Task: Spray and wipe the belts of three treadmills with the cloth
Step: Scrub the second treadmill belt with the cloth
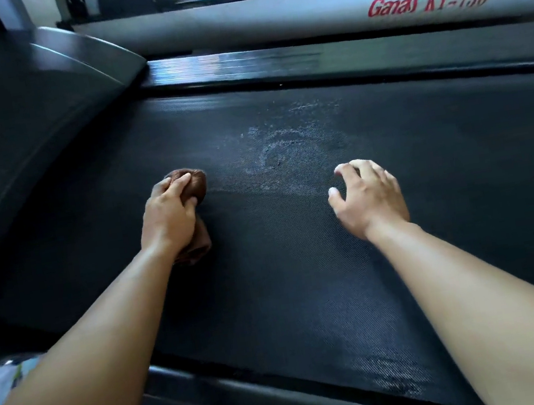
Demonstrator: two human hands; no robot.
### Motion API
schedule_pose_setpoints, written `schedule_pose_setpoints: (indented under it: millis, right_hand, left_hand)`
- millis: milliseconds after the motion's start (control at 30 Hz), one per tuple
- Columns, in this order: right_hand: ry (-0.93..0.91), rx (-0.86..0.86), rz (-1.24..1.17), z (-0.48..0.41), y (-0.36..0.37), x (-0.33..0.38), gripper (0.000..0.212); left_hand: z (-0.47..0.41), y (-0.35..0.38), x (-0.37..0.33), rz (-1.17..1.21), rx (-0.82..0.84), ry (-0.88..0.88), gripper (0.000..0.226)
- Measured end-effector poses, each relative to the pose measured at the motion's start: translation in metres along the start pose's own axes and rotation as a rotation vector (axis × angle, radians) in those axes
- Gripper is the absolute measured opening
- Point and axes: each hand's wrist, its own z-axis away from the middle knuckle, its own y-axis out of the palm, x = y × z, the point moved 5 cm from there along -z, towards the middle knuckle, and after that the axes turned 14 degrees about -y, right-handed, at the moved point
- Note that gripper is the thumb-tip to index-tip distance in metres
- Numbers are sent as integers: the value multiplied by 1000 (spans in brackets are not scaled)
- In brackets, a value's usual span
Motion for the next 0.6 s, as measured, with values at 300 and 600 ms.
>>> schedule_pose_setpoints:
  millis: [300,600]
  right_hand:
    - [215,156,94,1,23,-66,59]
    - [218,112,137,-2,28,-69,60]
  left_hand:
    - [-69,35,11,15,-79,-132,52]
    - [-91,110,-125,-44,46,131,52]
